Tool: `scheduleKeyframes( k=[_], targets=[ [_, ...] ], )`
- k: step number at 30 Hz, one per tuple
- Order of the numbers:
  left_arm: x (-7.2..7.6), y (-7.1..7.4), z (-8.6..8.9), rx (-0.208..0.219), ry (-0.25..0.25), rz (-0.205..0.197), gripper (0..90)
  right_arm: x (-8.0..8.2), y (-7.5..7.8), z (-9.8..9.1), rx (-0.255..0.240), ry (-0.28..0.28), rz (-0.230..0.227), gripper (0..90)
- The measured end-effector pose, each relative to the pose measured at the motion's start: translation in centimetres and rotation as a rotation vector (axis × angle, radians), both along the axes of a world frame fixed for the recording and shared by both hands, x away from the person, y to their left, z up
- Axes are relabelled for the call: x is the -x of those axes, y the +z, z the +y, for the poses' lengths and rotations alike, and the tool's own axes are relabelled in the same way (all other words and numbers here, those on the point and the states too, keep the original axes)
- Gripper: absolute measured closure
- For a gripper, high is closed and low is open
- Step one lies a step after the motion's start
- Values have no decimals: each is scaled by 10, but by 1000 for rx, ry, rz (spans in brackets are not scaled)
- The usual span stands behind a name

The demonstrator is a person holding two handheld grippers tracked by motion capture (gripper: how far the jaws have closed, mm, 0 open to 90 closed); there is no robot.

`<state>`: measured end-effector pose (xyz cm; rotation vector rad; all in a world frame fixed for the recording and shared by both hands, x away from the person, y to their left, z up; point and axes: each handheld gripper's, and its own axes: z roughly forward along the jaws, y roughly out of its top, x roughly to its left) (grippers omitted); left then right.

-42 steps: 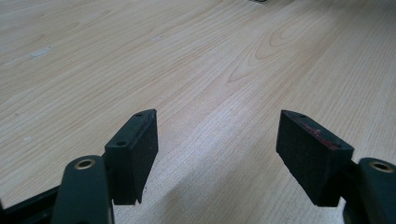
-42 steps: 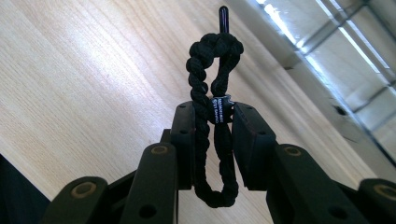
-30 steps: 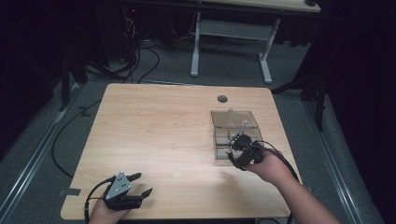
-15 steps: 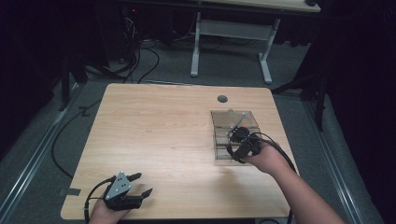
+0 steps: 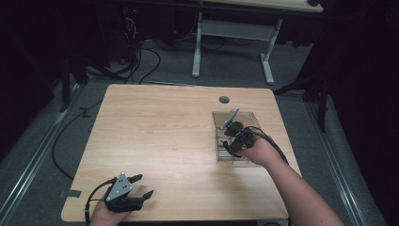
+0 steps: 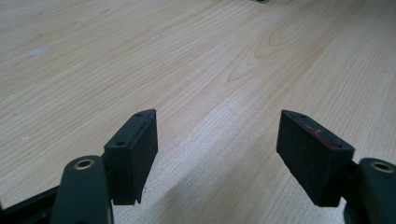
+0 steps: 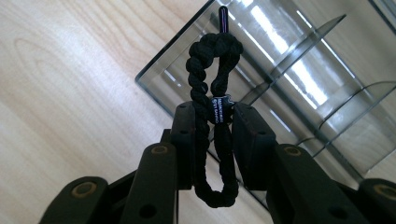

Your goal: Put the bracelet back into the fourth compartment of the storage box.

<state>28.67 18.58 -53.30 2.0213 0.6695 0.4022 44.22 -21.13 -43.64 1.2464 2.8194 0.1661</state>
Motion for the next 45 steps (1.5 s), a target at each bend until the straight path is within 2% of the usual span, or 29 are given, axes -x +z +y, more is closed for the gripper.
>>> scheduleKeyframes(
  k=[3, 4, 11, 16, 20, 21, 22, 23, 26, 27, 30, 36, 39, 40, 41, 42, 45],
  targets=[
    [0, 0, 0, -1, -1, -1, 298, -5, -5, 3, 5, -3, 0, 711],
    [0, 0, 0, -1, -1, -1, 298, -7, -5, 4, 22, -4, -2, 711],
    [0, 0, 0, 5, -4, 3, 297, -17, -16, 11, 24, -3, 23, 711],
    [0, 0, 0, 4, -10, 5, 297, -21, -23, 13, 34, 25, 33, 712],
    [0, 0, 0, 3, -10, 7, 297, -21, -29, 15, 44, 20, 49, 713],
    [0, 0, 0, 3, -10, 4, 297, -19, -31, 18, 56, -27, 66, 713],
    [0, 0, 0, 3, -10, 4, 297, -19, -31, 18, 56, -27, 66, 713],
    [0, 0, 0, 4, -10, 5, 297, -22, -34, 16, 46, 27, 51, 714],
    [0, 0, 0, 4, -11, 5, 297, -23, -35, 16, 49, 27, 50, 714],
    [0, 0, 0, 4, -10, 5, 297, -21, -36, 19, 45, -10, 66, 715],
    [0, 0, 0, 1, -10, 5, 297, -23, -38, 18, 55, 27, 63, 715],
    [0, 0, 1, 11, -3, 9, 296, -22, -45, 23, 59, 21, 74, 716],
    [0, 0, 0, 2, -7, 4, 296, -21, -49, 22, 59, 27, 79, 716],
    [0, 0, 0, 2, -7, 4, 296, -21, -49, 22, 56, 11, 82, 716],
    [0, 0, 0, 2, -7, 5, 296, -22, -49, 22, 54, 23, 80, 716],
    [0, 0, 0, 2, -8, 6, 296, -20, -49, 22, 56, 0, 87, 715],
    [0, 0, 0, 0, -8, 7, 296, -22, -49, 21, 53, 28, 80, 715]
  ],
)
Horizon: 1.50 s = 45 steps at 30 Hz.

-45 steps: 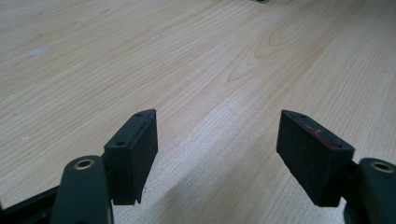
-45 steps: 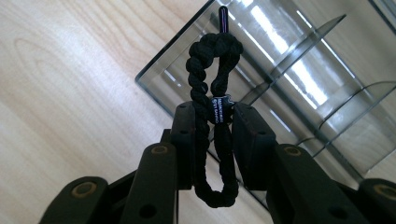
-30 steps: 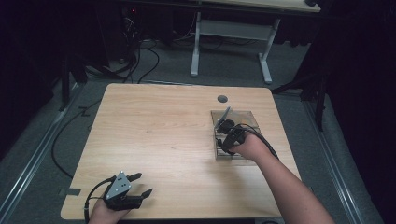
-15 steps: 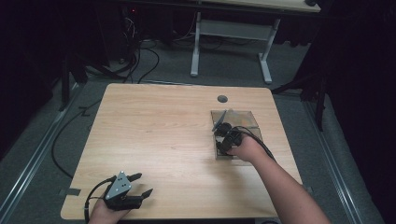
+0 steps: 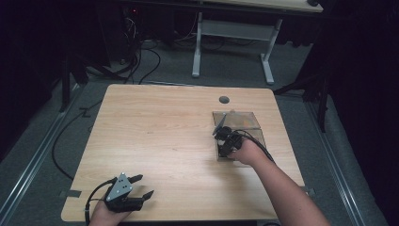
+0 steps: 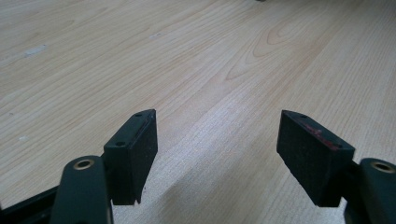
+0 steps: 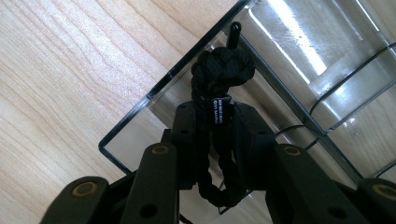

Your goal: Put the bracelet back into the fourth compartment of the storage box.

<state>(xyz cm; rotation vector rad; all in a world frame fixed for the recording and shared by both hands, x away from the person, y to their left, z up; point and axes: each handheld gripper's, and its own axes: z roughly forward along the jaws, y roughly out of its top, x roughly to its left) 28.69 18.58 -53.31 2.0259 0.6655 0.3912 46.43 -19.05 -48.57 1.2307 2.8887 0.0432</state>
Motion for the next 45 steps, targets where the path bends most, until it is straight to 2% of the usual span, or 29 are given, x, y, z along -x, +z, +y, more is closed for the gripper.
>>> scheduleKeyframes(
  k=[9, 16, 19, 20, 27, 40, 45],
  targets=[
    [0, 0, -1, -7, 0, -6, 297, 1, 0, 1, 2, -7, 3, 714],
    [0, 0, -1, -7, -2, -6, 297, 0, 0, 0, -4, 9, 5, 706],
    [0, 0, -1, -8, -3, -6, 297, -1, 0, -1, -20, -14, 22, 675],
    [1, 0, -1, -7, -2, -6, 297, -1, 0, -1, -12, -11, 12, 626],
    [1, 0, -1, -7, -1, -6, 297, -2, 1, -2, -25, -20, 20, 592],
    [1, 0, -1, -7, -4, -5, 297, -1, 24, -8, -64, -46, -18, 538],
    [1, 0, -1, -12, -7, -1, 297, 0, 30, -11, -61, -53, -30, 536]
  ],
)
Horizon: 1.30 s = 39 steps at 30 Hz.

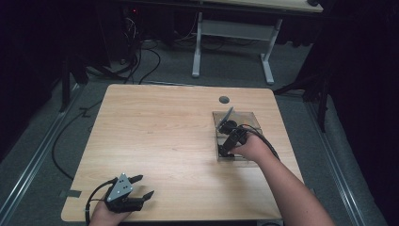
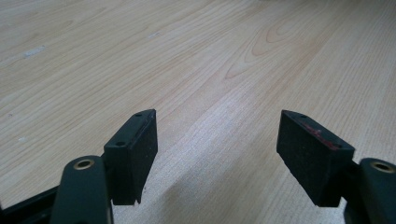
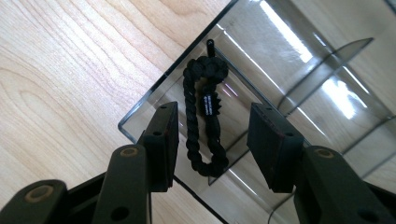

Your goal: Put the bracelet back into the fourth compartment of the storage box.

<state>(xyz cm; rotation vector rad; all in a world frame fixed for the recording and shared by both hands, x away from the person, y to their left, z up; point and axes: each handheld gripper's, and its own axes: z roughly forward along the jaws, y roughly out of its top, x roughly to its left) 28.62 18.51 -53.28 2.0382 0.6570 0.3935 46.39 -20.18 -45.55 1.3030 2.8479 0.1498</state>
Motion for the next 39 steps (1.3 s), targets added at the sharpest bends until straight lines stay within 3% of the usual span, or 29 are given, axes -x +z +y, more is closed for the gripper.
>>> scheduleKeyframes(
  k=[10, 12, 13, 14, 25, 35, 36, 39],
  targets=[
    [0, 0, 0, 0, 2, -1, 297, 7, 8, -7, -26, -1, -24, 575],
    [0, 0, 0, 0, 2, -2, 297, 9, 10, -5, -24, -31, -12, 582],
    [0, 0, 0, -1, 2, -2, 297, 9, 10, -7, -28, 1, -31, 590],
    [0, 0, 0, -4, 1, -2, 297, 11, 12, -6, -26, -35, -24, 595],
    [0, 0, -1, -1, 3, -5, 298, 27, 22, -3, -37, -3, -78, 774],
    [0, 0, 0, -2, 4, -2, 298, 41, 24, -8, -77, -7, -126, 790],
    [0, 0, 0, -2, 5, -3, 298, 45, 25, -9, -85, -30, -127, 790],
    [0, 0, 0, -1, 5, -3, 298, 47, 26, -11, -105, -8, -144, 787]
  ],
)
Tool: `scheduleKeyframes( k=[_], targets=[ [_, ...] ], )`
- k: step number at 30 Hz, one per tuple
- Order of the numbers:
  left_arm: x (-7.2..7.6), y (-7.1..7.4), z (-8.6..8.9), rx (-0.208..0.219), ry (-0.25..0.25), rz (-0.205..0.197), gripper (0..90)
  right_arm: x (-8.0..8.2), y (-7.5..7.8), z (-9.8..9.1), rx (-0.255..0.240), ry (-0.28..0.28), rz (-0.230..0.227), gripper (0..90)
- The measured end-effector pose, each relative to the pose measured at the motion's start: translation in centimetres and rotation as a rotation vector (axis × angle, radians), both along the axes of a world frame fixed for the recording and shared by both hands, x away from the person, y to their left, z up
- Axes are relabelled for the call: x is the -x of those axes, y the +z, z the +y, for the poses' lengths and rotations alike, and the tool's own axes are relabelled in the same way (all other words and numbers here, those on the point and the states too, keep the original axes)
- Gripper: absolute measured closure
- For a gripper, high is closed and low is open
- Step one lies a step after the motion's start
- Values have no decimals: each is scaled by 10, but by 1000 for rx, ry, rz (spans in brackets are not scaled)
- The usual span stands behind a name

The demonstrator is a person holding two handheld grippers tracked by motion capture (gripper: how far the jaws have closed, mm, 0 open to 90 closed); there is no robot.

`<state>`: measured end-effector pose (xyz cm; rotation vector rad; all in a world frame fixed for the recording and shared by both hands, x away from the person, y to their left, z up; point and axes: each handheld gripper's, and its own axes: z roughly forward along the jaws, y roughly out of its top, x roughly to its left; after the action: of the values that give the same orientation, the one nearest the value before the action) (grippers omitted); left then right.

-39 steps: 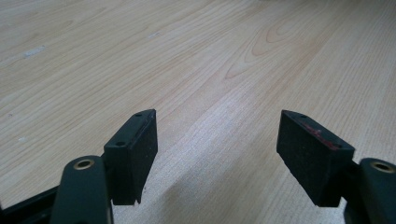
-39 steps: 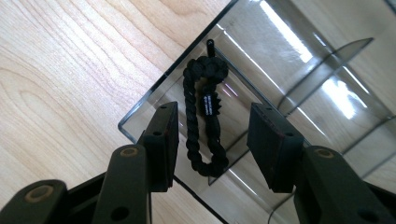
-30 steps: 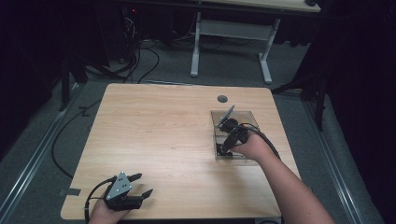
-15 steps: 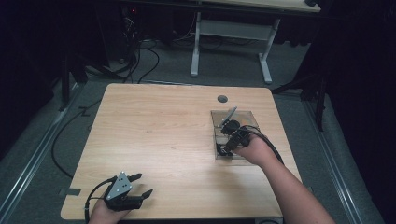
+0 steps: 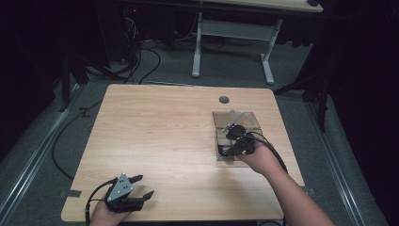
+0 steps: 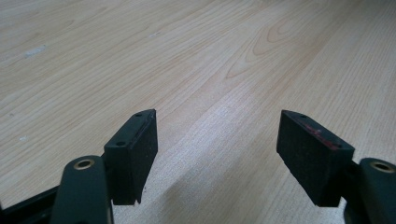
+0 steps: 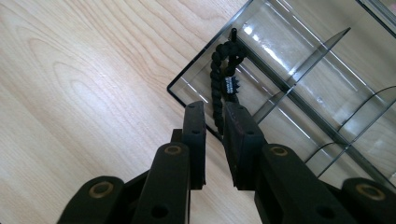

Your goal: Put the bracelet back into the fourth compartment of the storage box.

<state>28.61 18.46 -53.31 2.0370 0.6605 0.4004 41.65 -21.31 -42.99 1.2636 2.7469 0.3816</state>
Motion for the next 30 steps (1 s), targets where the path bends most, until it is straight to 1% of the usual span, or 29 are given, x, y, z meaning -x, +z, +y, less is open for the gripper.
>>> scheduleKeyframes(
  k=[1, 2, 3, 5, 6, 9, 11, 13, 14, 15, 16, 17, 18, 19, 20, 21, 22, 23, 24, 25, 26, 27, 28, 30],
  targets=[
    [0, 0, 0, -1, -1, 0, 298, 3, 0, -1, -5, 5, -9, 774],
    [0, 0, 0, -1, -1, 0, 298, 5, 0, -1, -7, -2, -14, 773],
    [0, 0, 0, -1, -1, 0, 298, 5, 0, -1, -7, -2, -14, 773],
    [0, 0, 0, 0, 0, -1, 298, 10, -2, -3, -34, 2, -28, 759],
    [0, 0, 0, 0, 0, -2, 298, 11, -2, -3, -28, -2, -29, 755],
    [0, 0, 0, 0, 0, -1, 298, 17, -5, -2, -26, 12, -50, 729],
    [0, 0, 0, -1, -1, 0, 297, 22, -8, -3, -57, 6, -56, 704],
    [0, 0, 0, 0, -1, 0, 298, 23, -10, -3, -55, 6, -57, 690],
    [0, 0, 0, 1, 0, 0, 297, 27, -12, -3, -63, 2, -71, 673],
    [0, 0, 0, 1, 0, 0, 297, 27, -12, -3, -63, 2, -71, 673],
    [0, 0, 0, 1, 0, -1, 297, 30, -16, -5, -87, -14, -65, 656],
    [0, 0, 0, 1, 0, -1, 297, 30, -16, -5, -87, -14, -65, 656],
    [0, 0, 0, 1, -1, -1, 297, 32, -18, -5, -84, -10, -79, 651],
    [0, 0, 0, 1, 0, -1, 297, 36, -22, -8, -109, -19, -79, 629],
    [0, 0, 0, 1, -1, -1, 297, 36, -22, -8, -109, -19, -79, 629],
    [0, 0, 0, 2, 0, -2, 297, 38, -24, -8, -115, -17, -87, 621],
    [0, 0, 0, 2, -1, -1, 297, 43, -28, -10, -133, -20, -100, 589],
    [0, 0, 0, 2, -1, -1, 297, 45, -31, -11, -143, -16, -110, 573],
    [0, 0, 0, 2, 1, -1, 297, 48, -33, -11, -153, -24, -123, 554],
    [0, 0, 0, 2, -1, -1, 297, 48, -33, -11, -153, -24, -123, 554],
    [0, 0, 0, 2, 1, -2, 297, 53, -38, -13, -177, -23, -153, 535],
    [0, 0, 0, 3, 0, -2, 297, 53, -38, -13, -177, -23, -153, 535],
    [0, 0, 0, 3, 0, -2, 297, 59, -44, -13, -199, -35, -179, 515],
    [0, 0, 1, 5, 1, -3, 297, 64, -49, -13, -214, -35, -213, 503]
  ],
)
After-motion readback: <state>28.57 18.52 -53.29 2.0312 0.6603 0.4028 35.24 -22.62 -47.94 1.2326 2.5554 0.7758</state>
